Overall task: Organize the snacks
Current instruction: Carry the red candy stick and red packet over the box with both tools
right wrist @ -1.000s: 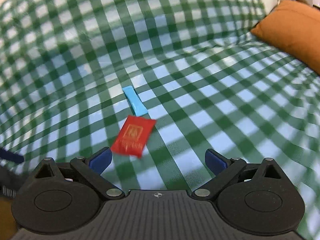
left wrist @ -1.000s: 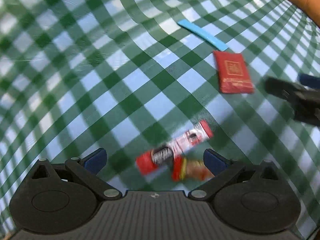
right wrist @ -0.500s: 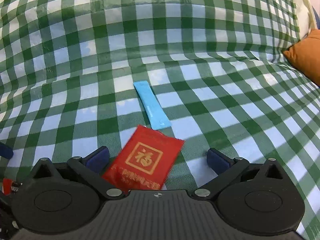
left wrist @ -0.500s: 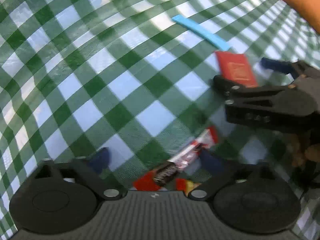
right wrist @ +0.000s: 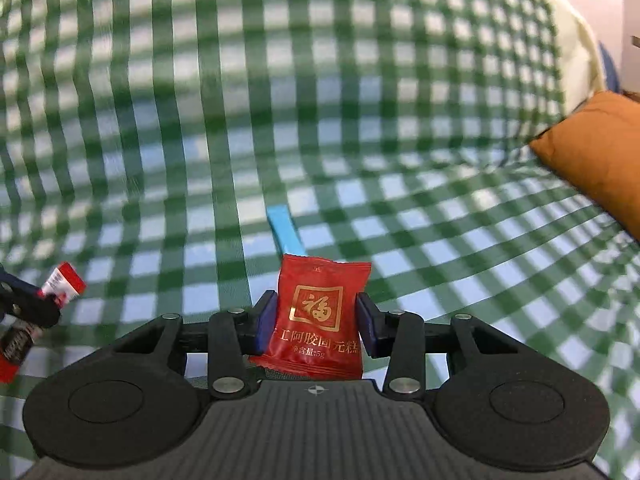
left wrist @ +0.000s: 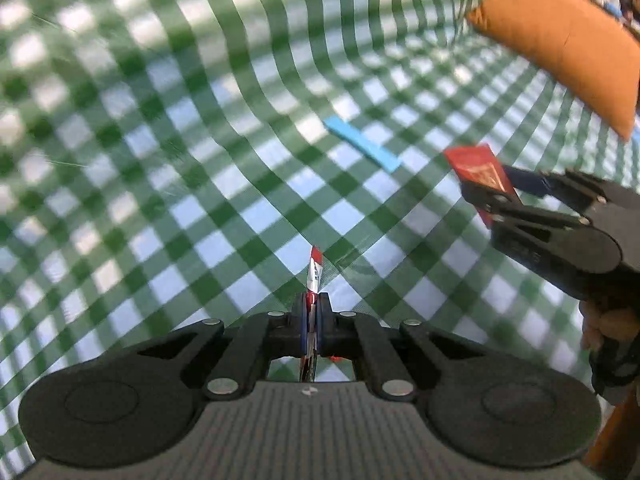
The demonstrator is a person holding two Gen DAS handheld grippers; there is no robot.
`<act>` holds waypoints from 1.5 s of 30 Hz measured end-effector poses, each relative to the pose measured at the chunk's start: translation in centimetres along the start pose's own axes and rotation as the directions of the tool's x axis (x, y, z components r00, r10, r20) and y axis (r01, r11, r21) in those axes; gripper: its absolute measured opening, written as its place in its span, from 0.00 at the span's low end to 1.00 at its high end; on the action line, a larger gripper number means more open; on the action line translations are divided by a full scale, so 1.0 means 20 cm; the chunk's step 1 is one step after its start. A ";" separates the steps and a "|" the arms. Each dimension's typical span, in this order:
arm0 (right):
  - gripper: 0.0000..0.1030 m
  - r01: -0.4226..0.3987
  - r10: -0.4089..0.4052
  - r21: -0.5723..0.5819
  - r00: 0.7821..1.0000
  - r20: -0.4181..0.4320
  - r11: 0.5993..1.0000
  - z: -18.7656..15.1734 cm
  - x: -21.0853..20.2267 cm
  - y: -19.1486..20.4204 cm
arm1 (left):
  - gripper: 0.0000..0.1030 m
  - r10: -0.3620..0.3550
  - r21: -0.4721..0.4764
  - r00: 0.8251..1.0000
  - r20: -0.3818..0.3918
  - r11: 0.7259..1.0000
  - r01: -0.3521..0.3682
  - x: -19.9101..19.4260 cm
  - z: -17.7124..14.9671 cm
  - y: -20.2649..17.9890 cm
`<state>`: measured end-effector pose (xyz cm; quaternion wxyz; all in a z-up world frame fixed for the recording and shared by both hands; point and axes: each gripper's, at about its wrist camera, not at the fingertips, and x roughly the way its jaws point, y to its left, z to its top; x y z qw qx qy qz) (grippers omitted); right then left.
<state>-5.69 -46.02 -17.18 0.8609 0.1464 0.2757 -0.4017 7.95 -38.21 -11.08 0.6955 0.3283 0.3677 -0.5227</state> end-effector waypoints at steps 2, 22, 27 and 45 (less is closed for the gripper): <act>0.43 -0.009 0.008 0.020 1.000 0.022 1.000 0.02 -0.16 -0.01 | 0.04 0.003 -0.013 0.999 0.039 1.000 -0.003 -0.18 -0.04 -0.01; 0.44 -0.329 0.330 0.028 0.944 -0.012 0.944 -0.44 -1.85 0.26 | 0.04 0.177 -0.302 0.983 0.051 0.941 -0.154 -1.57 -1.27 -0.26; 0.44 -0.424 0.422 -0.047 0.905 -0.050 0.904 -0.54 -2.09 0.44 | 0.04 0.252 -0.402 0.968 0.021 0.888 -0.222 -1.74 -1.58 -0.26; 0.44 -0.417 0.424 -0.276 0.905 -0.036 0.866 -0.74 -2.51 0.80 | 0.04 0.279 -0.464 0.954 0.111 0.863 -0.198 -2.00 -1.98 -0.35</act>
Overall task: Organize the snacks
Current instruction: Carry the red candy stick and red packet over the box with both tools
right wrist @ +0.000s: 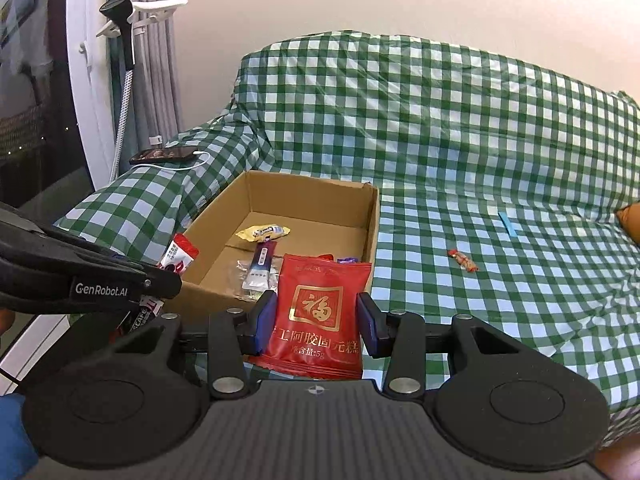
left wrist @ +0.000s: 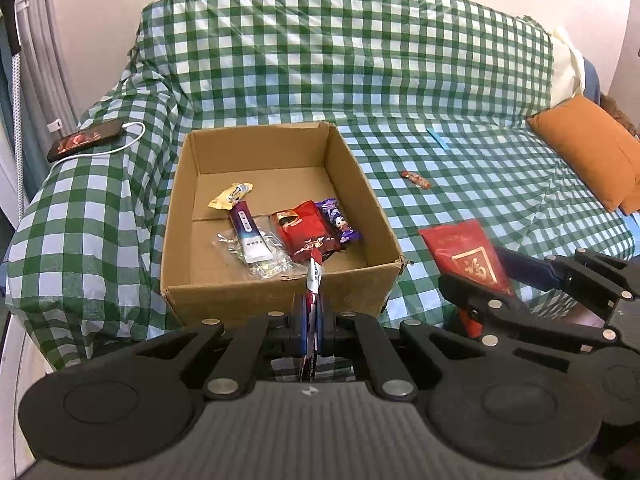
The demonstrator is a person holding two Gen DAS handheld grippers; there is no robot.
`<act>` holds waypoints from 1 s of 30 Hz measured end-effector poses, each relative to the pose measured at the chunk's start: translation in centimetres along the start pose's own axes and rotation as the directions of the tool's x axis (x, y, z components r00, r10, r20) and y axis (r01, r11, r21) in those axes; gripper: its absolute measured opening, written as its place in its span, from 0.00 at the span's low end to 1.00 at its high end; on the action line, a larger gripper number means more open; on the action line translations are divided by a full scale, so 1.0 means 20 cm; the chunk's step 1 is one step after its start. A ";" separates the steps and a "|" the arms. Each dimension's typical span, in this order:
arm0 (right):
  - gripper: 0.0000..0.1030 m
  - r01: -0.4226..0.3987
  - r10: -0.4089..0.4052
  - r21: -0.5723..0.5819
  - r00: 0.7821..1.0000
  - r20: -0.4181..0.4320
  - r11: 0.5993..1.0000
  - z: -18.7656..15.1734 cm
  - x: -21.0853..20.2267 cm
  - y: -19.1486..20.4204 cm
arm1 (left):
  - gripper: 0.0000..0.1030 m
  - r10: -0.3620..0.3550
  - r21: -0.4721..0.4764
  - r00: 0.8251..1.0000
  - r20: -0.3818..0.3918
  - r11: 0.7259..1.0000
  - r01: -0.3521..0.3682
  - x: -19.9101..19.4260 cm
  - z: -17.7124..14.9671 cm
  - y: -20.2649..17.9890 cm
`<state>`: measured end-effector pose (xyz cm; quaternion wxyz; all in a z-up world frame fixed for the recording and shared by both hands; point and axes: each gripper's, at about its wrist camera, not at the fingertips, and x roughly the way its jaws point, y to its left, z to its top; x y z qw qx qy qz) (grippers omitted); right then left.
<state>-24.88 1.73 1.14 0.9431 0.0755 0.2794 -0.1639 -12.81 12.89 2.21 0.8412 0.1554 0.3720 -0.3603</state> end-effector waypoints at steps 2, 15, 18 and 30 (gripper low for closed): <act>0.44 0.000 0.000 -0.008 1.000 -0.001 1.000 -0.01 -0.01 0.01 | 0.04 -0.002 -0.005 1.000 0.002 1.000 0.002 -0.01 0.00 0.01; 0.44 -0.006 0.005 -0.027 1.000 -0.023 1.000 -0.01 0.01 0.02 | 0.04 -0.008 -0.002 1.000 -0.012 1.000 0.008 0.02 0.00 0.00; 0.44 -0.007 0.007 -0.025 1.000 -0.029 1.000 -0.01 0.02 0.01 | 0.04 -0.008 -0.002 1.000 -0.017 1.000 0.008 0.03 0.00 0.00; 0.44 -0.012 0.011 -0.023 0.999 -0.038 1.000 -0.02 0.05 0.01 | 0.04 -0.010 0.000 0.999 -0.031 1.000 0.010 0.06 0.01 -0.01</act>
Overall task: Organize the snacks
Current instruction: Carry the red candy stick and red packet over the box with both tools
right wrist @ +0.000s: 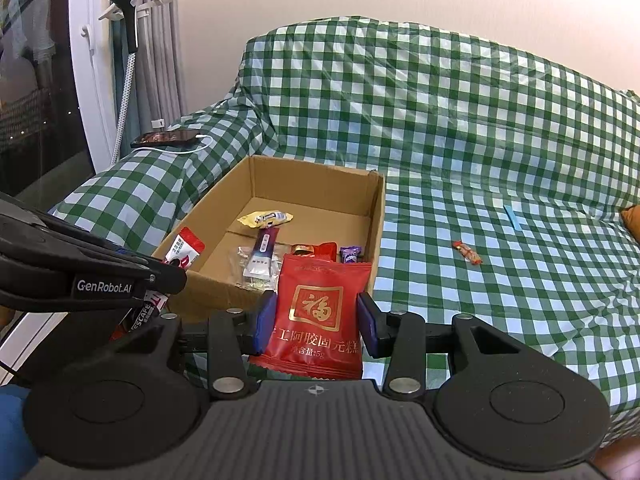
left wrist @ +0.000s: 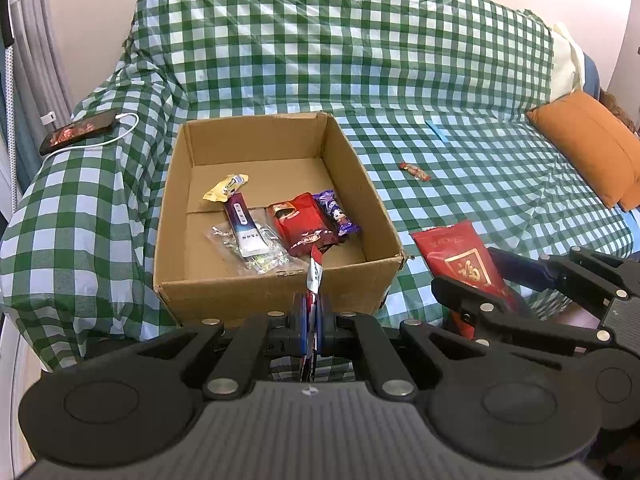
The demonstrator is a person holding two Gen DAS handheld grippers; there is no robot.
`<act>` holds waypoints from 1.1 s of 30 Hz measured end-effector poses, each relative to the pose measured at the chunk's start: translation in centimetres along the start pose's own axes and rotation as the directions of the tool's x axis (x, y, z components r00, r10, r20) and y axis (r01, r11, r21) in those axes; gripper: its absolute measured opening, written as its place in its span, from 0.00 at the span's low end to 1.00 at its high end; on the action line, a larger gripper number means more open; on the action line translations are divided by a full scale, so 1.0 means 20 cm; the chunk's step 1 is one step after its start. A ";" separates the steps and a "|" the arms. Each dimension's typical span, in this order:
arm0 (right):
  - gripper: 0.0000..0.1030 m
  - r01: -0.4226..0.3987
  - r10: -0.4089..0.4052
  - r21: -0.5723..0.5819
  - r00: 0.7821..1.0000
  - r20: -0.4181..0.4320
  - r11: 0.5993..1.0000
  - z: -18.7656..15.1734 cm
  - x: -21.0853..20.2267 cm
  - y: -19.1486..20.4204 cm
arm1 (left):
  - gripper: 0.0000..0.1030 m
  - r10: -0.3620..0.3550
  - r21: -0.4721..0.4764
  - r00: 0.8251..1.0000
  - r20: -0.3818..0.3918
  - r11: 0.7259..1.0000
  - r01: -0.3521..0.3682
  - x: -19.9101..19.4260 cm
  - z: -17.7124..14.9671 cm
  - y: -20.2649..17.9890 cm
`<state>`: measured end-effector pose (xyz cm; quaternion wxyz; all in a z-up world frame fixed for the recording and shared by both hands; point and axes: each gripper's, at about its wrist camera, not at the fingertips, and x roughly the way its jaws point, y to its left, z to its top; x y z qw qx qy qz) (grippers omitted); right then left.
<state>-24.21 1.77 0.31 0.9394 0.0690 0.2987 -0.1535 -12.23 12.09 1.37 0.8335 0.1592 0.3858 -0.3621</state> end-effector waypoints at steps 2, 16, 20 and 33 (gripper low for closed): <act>0.44 0.000 0.000 0.000 1.000 -0.001 1.000 -0.01 0.01 0.00 | 0.04 0.000 0.000 1.000 0.000 1.000 0.000 0.00 0.00 0.00; 0.45 -0.003 0.003 0.000 1.000 -0.026 1.000 -0.03 0.06 0.01 | 0.04 -0.009 -0.010 1.000 -0.026 1.000 0.008 0.05 0.00 0.01; 0.45 -0.005 0.004 -0.005 0.999 -0.043 1.000 -0.02 0.08 0.01 | 0.04 -0.013 -0.019 0.999 -0.037 1.000 0.012 0.08 0.00 0.03; 0.45 0.002 -0.005 -0.023 0.994 -0.111 1.000 0.04 0.23 0.01 | 0.04 -0.015 -0.075 0.998 -0.058 0.997 0.011 0.22 0.12 0.18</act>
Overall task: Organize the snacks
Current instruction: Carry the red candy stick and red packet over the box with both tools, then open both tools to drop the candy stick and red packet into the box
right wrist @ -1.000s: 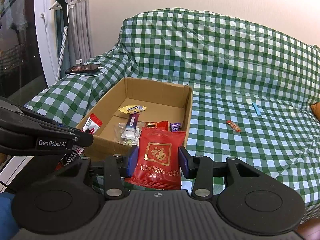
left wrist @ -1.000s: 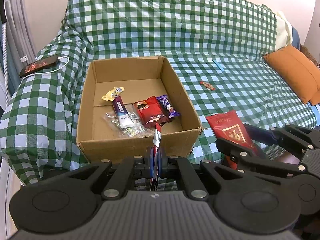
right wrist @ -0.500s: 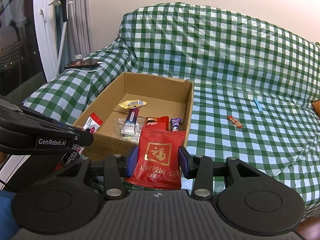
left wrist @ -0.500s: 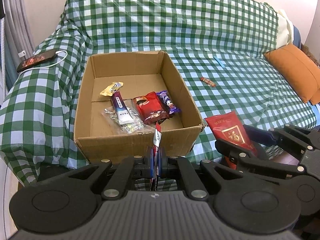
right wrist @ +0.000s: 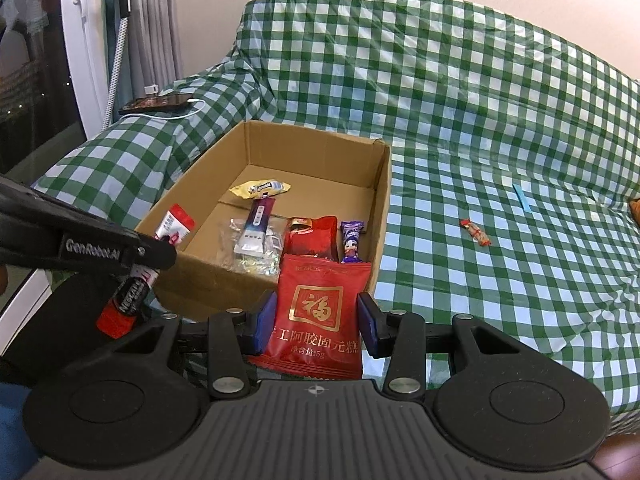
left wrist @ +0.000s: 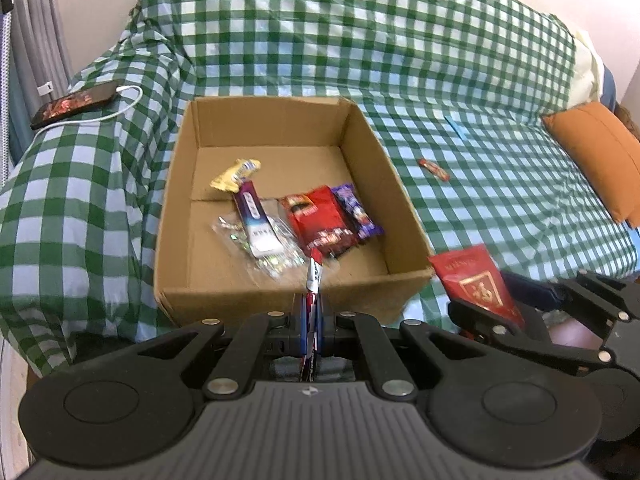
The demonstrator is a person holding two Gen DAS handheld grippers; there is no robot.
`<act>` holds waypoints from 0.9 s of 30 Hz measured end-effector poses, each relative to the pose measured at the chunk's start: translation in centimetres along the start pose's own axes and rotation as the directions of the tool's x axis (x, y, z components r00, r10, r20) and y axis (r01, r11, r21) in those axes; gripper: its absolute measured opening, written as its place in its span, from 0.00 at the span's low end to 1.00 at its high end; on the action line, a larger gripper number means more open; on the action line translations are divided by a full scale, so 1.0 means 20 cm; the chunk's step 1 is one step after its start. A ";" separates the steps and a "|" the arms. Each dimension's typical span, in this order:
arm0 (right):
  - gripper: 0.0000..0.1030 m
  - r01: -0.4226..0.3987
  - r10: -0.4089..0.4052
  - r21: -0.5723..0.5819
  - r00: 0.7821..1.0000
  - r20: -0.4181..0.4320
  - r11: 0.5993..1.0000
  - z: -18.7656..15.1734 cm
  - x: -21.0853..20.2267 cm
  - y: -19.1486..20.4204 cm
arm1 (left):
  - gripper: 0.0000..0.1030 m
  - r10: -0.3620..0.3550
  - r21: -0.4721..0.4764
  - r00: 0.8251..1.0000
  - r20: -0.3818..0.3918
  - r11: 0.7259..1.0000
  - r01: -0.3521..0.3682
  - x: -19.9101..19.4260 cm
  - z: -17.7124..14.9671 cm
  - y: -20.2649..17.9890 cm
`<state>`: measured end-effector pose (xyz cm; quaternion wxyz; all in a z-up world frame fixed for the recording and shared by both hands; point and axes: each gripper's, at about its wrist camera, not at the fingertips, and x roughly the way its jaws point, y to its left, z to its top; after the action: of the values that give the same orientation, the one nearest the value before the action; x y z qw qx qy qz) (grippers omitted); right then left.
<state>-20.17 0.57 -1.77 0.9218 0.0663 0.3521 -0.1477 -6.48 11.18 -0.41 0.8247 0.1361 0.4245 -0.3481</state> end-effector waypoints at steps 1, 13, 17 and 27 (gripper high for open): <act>0.45 0.001 -0.001 0.002 1.000 -0.002 1.000 0.02 0.01 -0.01 | 0.04 0.004 -0.007 1.000 0.004 1.000 -0.004 0.01 0.03 0.02; 0.45 -0.015 0.014 0.051 0.999 0.032 0.999 0.34 0.31 -0.15 | 0.04 0.052 -0.083 0.997 0.063 0.995 -0.047 0.20 0.43 0.24; 0.45 -0.017 0.015 0.062 0.999 0.031 0.998 0.42 0.46 -0.15 | 0.04 0.062 -0.090 0.997 0.049 0.994 -0.057 0.32 0.52 0.28; 0.45 -0.024 0.026 0.090 0.999 -0.024 0.996 0.48 0.79 -0.29 | 0.04 0.086 -0.086 0.996 -0.025 0.992 -0.088 0.67 0.63 0.35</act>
<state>-4.73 -10.63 -5.24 0.9153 0.1138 0.3557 -0.1509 11.35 3.48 -3.90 0.8397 0.1223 0.4417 -0.2914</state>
